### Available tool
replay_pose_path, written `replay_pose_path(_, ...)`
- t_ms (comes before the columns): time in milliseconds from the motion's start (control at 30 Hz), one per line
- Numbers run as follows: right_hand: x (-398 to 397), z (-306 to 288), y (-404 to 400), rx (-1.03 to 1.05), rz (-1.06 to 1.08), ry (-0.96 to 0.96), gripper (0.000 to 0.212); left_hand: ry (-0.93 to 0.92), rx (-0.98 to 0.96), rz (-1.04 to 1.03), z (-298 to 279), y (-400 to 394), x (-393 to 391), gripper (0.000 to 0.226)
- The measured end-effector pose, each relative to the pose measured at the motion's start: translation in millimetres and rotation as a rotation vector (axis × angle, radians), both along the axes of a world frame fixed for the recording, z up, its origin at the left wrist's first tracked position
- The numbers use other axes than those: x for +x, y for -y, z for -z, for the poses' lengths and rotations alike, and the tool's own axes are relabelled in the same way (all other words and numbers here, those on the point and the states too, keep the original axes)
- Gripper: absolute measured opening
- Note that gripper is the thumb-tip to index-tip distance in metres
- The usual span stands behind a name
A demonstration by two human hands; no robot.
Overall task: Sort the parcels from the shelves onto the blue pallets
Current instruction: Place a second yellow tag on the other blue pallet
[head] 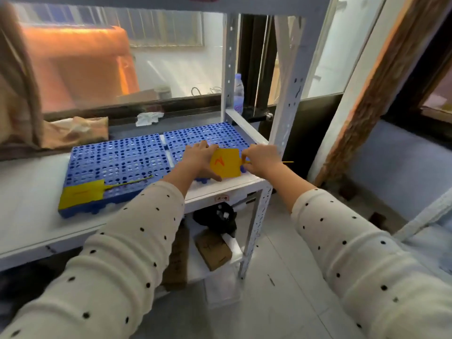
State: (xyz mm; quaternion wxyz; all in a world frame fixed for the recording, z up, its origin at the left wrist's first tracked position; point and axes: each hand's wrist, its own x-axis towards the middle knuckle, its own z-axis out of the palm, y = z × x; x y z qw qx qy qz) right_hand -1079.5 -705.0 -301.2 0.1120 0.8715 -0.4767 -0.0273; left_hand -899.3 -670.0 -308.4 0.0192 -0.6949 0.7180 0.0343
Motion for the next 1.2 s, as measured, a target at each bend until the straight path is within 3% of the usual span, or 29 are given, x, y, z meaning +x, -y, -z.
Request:
replay_pose_path(400, 84, 37, 92, 0.024, -0.229, -0.058, 0.023, 0.108, 0.061, -0.113, 25, 53, 73, 0.102)
replay_pose_path(1033, 107, 62, 139, 0.194, -0.474, -0.149, 0.026, 0.081, 0.220, -0.291, 49, 70, 79, 0.094)
replay_pose_path(1200, 108, 67, 141, 0.178, -0.496, -0.217, 0.019, 0.097, 0.245, -0.296, 53, 74, 76, 0.092)
